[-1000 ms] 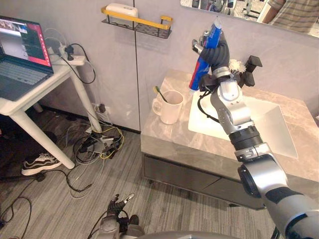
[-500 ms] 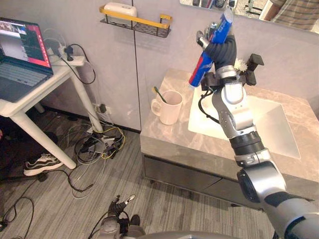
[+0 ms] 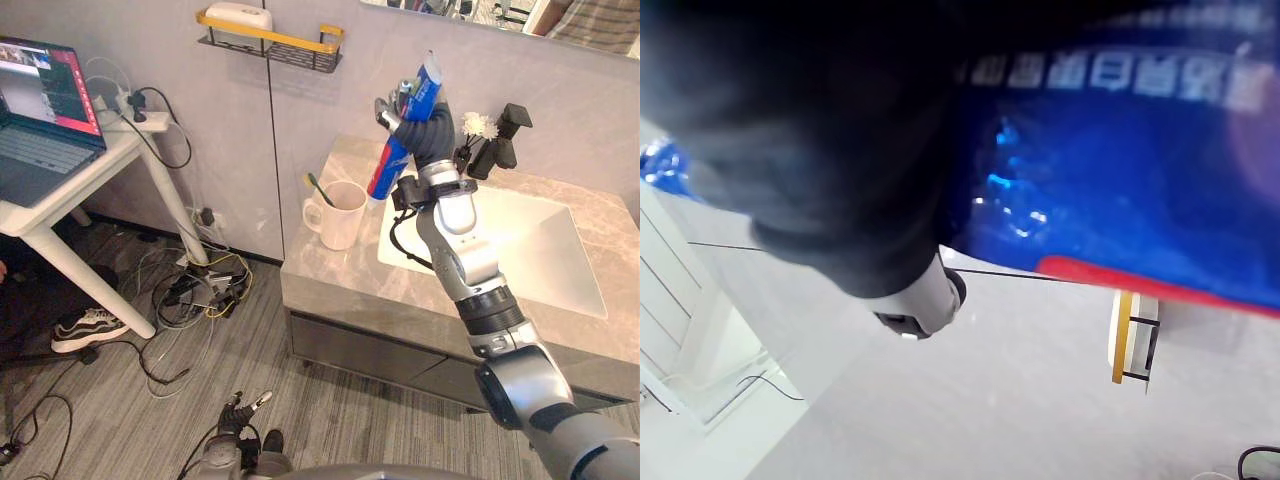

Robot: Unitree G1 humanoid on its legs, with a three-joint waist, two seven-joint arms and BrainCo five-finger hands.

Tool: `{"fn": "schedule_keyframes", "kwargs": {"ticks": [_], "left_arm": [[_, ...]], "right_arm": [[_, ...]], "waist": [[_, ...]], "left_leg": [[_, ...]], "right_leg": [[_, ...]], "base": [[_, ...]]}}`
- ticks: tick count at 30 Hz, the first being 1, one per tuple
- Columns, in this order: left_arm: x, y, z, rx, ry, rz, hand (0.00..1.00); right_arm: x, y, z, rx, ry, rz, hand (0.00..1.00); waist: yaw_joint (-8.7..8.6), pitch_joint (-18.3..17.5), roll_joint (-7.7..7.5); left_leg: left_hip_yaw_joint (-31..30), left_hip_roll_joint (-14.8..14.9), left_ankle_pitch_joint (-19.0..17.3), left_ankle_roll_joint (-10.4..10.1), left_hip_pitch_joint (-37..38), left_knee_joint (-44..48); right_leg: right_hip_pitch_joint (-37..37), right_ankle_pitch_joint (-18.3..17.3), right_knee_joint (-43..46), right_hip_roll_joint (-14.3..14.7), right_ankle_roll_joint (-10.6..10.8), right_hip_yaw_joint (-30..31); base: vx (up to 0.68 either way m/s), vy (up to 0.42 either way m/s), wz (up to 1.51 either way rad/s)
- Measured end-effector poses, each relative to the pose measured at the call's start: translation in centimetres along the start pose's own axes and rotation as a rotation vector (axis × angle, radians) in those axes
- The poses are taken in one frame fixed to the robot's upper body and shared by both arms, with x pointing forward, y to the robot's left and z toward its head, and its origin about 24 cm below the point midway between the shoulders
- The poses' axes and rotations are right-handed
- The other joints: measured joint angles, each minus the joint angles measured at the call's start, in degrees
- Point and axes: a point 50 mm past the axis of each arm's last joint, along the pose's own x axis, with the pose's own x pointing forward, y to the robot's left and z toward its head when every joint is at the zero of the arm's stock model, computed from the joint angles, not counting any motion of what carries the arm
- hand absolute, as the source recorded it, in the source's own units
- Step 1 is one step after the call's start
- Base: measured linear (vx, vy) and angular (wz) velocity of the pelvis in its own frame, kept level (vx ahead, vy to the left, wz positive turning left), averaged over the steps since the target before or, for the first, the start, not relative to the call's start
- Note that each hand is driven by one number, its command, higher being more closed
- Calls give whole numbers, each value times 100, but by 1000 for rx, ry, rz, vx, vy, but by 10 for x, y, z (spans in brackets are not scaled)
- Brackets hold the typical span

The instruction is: Organize washtable

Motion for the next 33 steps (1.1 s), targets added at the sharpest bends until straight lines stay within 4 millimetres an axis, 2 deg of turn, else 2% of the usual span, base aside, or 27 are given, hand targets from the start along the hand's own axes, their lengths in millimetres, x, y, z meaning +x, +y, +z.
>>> {"fn": "schedule_keyframes", "kwargs": {"ticks": [17,28,31,33], "left_arm": [[0,-1,0,-3,-3,-1,0],[0,-1,4,-11,-19,6,0],[0,-1,5,-16,-27,13,0],[0,1,6,-24,-26,22,0]], "right_arm": [[-2,4,-4,-43,11,11,100],[-1,-11,-1,-83,-1,-75,100],[5,-13,-2,-90,8,-80,100],[13,-11,5,-91,-14,-74,100]], "waist": [[14,22,49],[141,30,37],[163,48,19],[165,110,5]], "left_leg": [[-11,0,-3,3,-80,-3],[-16,1,-6,8,-131,-3],[-17,1,-5,8,-152,-2],[-15,1,-5,7,-155,-2]], "right_leg": [[-72,-1,1,0,1,-10],[-117,-1,1,1,1,-20],[-136,1,1,1,2,-20],[-140,1,1,1,2,-20]], "base": [[0,0,0],[0,0,0],[0,0,0],[0,0,0]]}}
